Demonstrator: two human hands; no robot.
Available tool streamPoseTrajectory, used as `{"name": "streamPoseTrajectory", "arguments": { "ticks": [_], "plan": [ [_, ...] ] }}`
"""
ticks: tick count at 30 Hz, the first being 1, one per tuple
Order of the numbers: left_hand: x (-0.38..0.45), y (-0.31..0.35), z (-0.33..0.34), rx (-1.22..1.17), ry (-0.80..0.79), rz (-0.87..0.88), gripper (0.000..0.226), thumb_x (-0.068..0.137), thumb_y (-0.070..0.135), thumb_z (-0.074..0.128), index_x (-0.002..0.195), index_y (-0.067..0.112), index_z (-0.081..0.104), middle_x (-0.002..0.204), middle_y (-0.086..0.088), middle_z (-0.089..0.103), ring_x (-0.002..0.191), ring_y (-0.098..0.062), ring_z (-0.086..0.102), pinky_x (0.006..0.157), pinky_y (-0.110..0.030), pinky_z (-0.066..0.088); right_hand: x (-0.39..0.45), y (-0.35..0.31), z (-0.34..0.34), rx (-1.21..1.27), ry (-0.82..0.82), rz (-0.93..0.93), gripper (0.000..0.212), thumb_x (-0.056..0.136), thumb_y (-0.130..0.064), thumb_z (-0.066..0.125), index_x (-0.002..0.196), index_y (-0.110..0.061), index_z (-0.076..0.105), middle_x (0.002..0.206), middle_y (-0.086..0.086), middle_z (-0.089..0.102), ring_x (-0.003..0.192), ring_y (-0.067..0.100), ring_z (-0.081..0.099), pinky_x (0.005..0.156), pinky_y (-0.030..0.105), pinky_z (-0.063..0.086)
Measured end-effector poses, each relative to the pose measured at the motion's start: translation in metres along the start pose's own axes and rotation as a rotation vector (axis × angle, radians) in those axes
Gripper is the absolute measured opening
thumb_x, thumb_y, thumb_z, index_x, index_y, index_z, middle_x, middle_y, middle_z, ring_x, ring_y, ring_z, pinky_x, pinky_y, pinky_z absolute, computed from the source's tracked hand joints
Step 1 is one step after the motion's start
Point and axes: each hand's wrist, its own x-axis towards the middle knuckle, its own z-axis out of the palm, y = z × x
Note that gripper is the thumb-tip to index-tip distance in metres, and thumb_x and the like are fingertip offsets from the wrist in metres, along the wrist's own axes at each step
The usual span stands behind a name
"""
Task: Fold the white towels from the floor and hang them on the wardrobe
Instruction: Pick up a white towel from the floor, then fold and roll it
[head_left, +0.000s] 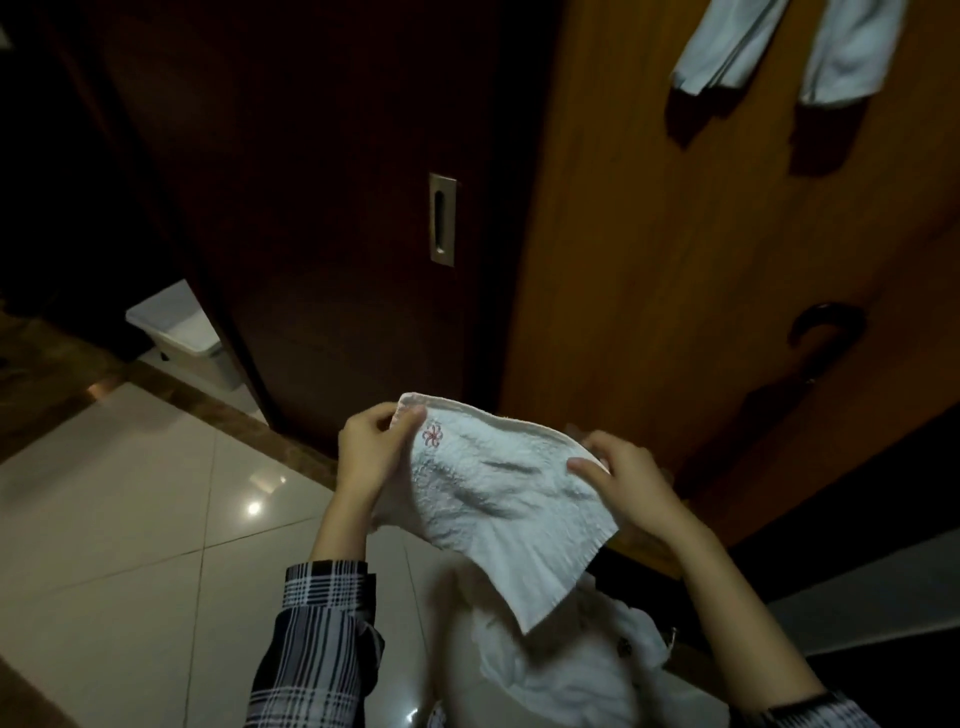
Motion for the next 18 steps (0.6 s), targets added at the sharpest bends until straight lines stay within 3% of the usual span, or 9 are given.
{"name": "streamPoseTrajectory", "arguments": {
  "ticks": [3,5,6,8,10,12,15,18],
  "plan": [
    [-0.008,0.0,0.004,-0.093,-0.021,-0.033,0.022,0.09,0.03,0.061,0.085,0.011,0.07,0.083,-0.016,0.069,0.074,-0.018,0.063,0.067,-0.035,0.049,-0.012,-0.031,-0.008,0.305,0.053,-0.008,0.03,0.092,-0.022,0.061,0.122,-0.026,0.057,0.085,0.007,0.069,0.063,0.017,0.06,0.061,0.03,0.048],
    [-0.017,0.009,0.008,-0.2,-0.081,0.009,0.013,0.093,0.023,0.059,0.091,0.018,0.071,0.086,-0.006,0.073,0.084,-0.019,0.069,0.075,-0.039,0.055,-0.019,-0.051,-0.011,0.433,0.076,-0.064,0.02,0.093,-0.018,0.059,0.111,-0.024,0.064,0.073,-0.004,0.067,0.055,0.025,0.054,0.056,0.026,0.045],
    [-0.023,0.015,0.01,-0.249,-0.108,0.042,0.013,0.094,0.019,0.058,0.094,0.019,0.071,0.088,-0.004,0.074,0.085,-0.018,0.07,0.075,-0.035,0.056,-0.022,-0.061,-0.012,0.46,0.076,-0.088,0.012,0.094,-0.017,0.058,0.101,-0.021,0.067,0.076,-0.004,0.068,0.062,0.032,0.055,0.059,0.025,0.045],
    [-0.034,0.028,0.014,-0.325,-0.168,0.11,0.016,0.095,0.013,0.055,0.097,0.019,0.07,0.088,-0.001,0.074,0.083,-0.011,0.07,0.069,-0.024,0.054,-0.028,-0.077,-0.014,0.554,0.014,-0.107,0.013,0.094,-0.013,0.057,0.088,-0.015,0.068,0.084,0.01,0.068,0.066,0.031,0.06,0.063,0.025,0.048],
    [-0.041,0.037,0.018,-0.361,-0.227,0.174,0.018,0.095,0.011,0.054,0.1,0.019,0.069,0.09,0.0,0.073,0.083,-0.008,0.068,0.069,-0.019,0.051,-0.035,-0.091,-0.017,0.706,-0.102,-0.085,0.009,0.093,-0.006,0.057,0.091,-0.01,0.065,0.082,0.019,0.068,0.064,0.021,0.066,0.062,0.026,0.054],
    [-0.047,0.044,0.02,-0.389,-0.287,0.233,0.019,0.095,0.013,0.052,0.102,0.018,0.069,0.092,0.0,0.073,0.084,-0.009,0.066,0.072,-0.02,0.051,-0.043,-0.1,-0.021,0.762,-0.171,-0.096,0.017,0.089,0.003,0.059,0.102,-0.007,0.062,0.085,0.018,0.071,0.076,0.024,0.071,0.069,0.027,0.057],
    [-0.056,0.054,0.021,-0.446,-0.35,0.262,0.023,0.096,0.016,0.047,0.1,0.016,0.07,0.088,0.001,0.071,0.083,-0.007,0.064,0.072,-0.018,0.049,-0.046,-0.107,-0.022,0.753,-0.08,-0.129,0.026,0.084,0.011,0.061,0.105,-0.003,0.061,0.083,0.011,0.073,0.079,0.022,0.072,0.072,0.023,0.056],
    [-0.063,0.062,0.022,-0.536,-0.42,0.271,0.034,0.095,0.026,0.042,0.1,0.005,0.068,0.086,-0.009,0.068,0.08,-0.015,0.062,0.071,-0.021,0.049,-0.048,-0.113,-0.019,0.771,0.091,-0.111,0.006,0.086,0.004,0.063,0.09,0.001,0.064,0.068,0.01,0.071,0.061,0.018,0.069,0.057,0.022,0.054]
  ]
}}
